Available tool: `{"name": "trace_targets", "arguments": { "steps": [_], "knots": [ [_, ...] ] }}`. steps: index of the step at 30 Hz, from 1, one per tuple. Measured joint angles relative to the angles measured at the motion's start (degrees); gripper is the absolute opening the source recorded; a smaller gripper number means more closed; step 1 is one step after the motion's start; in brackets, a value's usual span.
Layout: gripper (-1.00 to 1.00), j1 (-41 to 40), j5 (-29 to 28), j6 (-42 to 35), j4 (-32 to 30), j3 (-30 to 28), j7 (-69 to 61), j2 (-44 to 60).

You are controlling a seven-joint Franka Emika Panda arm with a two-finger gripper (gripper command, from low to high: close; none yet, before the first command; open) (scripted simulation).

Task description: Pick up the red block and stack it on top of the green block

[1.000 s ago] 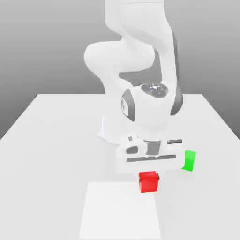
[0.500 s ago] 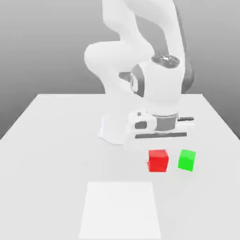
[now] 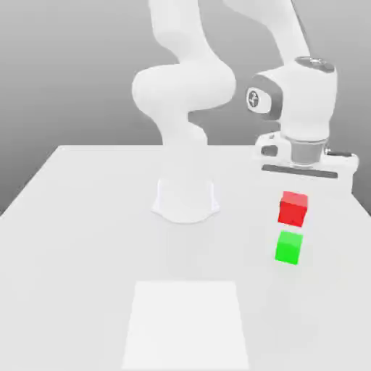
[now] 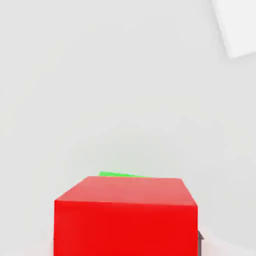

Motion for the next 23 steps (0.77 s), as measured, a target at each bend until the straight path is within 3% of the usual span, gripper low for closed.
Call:
{"name": "trace_targets", "arguments": {
  "steps": [23],
  "knots": [
    [-1.00, -11.8, -15.6, 13.5, 0.0, 7.6, 11.3, 14.7]
  ]
}}
